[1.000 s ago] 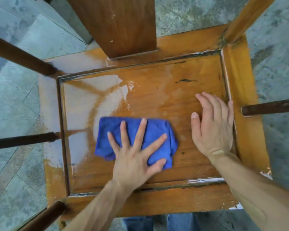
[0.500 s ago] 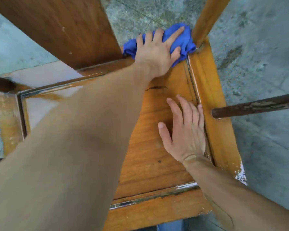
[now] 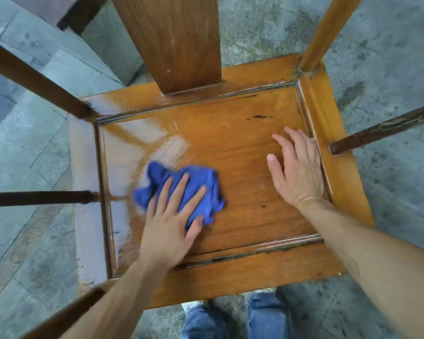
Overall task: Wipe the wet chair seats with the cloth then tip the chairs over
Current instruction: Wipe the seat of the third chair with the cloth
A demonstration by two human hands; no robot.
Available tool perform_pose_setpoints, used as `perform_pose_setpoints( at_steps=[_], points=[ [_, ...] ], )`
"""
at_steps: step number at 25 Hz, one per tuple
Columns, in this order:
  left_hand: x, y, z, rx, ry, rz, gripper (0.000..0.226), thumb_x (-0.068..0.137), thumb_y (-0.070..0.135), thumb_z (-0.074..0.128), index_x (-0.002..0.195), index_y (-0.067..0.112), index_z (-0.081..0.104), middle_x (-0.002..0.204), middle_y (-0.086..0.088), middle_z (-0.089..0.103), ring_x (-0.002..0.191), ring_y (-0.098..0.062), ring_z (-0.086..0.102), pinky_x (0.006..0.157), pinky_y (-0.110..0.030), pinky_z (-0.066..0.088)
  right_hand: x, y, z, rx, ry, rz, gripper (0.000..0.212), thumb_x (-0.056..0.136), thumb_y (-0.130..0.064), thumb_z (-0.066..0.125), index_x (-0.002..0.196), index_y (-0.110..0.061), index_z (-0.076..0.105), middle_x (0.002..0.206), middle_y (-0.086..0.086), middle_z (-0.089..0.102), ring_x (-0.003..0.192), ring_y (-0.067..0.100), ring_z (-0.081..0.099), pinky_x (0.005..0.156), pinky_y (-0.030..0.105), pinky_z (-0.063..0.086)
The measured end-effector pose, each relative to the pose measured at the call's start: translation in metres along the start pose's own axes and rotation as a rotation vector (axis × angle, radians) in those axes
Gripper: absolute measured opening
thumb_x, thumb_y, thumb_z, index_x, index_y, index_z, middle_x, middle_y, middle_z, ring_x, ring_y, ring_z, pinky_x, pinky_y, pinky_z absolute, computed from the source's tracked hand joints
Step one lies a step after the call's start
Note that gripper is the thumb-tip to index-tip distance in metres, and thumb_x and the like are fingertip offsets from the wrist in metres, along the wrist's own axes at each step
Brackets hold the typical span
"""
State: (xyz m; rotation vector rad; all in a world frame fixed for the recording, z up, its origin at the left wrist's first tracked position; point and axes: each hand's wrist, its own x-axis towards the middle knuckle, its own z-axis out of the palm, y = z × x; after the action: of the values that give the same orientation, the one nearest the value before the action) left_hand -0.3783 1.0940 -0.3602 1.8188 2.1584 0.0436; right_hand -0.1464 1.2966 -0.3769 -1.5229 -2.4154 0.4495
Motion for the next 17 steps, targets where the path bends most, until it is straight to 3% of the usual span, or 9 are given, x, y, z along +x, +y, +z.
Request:
perform_pose_setpoints(
  at_steps=[3,8,11,14,17],
  points=[
    [-0.102,-0.027,0.001,0.086,-0.080,-0.081,0.058,0.097,0.069,0.020,0.152,0.052,0.021,0.167,0.003,0.015,0.153,-0.041,0.008,0.111,-0.073,0.023,0.002,-0.001,-0.009,-0.003,-0.078,0.001,0.052,0.099,-0.044,0.035,0.144,-0.020,0.047,0.157,0.005,0.036,0.148,0.028,0.025,0.123,0.048,0.016],
    [-0.108,-0.019,-0.001,0.147,-0.214,-0.099,0.060,0.094,0.074,0.017,0.151,0.055,0.019,0.167,-0.006,0.017,0.149,-0.053,0.009,0.103,-0.083,0.020,0.005,-0.017,-0.017,0.062,-0.038,0.119,0.041,0.100,-0.034,0.046,0.140,-0.023,0.052,0.149,0.001,0.045,0.140,0.025,0.037,0.115,0.046,0.032],
    [-0.076,-0.009,0.001,0.191,-0.172,0.081,0.062,0.093,0.076,0.022,0.151,0.054,0.020,0.166,-0.008,0.018,0.148,-0.055,0.009,0.102,-0.084,0.017,-0.027,-0.020,-0.011,0.134,0.141,0.227,0.043,0.099,-0.025,0.045,0.142,-0.017,0.048,0.143,0.005,0.049,0.130,0.028,0.046,0.108,0.043,0.038],
    [-0.008,0.018,-0.004,0.210,-0.099,0.315,0.068,0.088,0.079,0.034,0.150,0.055,0.023,0.165,-0.008,0.021,0.146,-0.057,0.013,0.101,-0.084,0.015,-0.053,-0.014,-0.007,0.345,0.279,0.186,0.049,0.098,-0.021,0.046,0.144,-0.005,0.043,0.144,0.014,0.045,0.135,0.029,0.044,0.114,0.039,0.035],
    [0.081,0.071,-0.001,0.233,-0.023,0.400,0.071,0.083,0.082,0.039,0.148,0.056,0.027,0.166,-0.005,0.020,0.146,-0.056,0.013,0.102,-0.083,0.011,-0.055,-0.007,-0.008,0.576,0.379,0.197,0.054,0.097,-0.025,0.043,0.145,0.000,0.037,0.147,0.021,0.038,0.140,0.028,0.039,0.116,0.047,0.033]
  ],
)
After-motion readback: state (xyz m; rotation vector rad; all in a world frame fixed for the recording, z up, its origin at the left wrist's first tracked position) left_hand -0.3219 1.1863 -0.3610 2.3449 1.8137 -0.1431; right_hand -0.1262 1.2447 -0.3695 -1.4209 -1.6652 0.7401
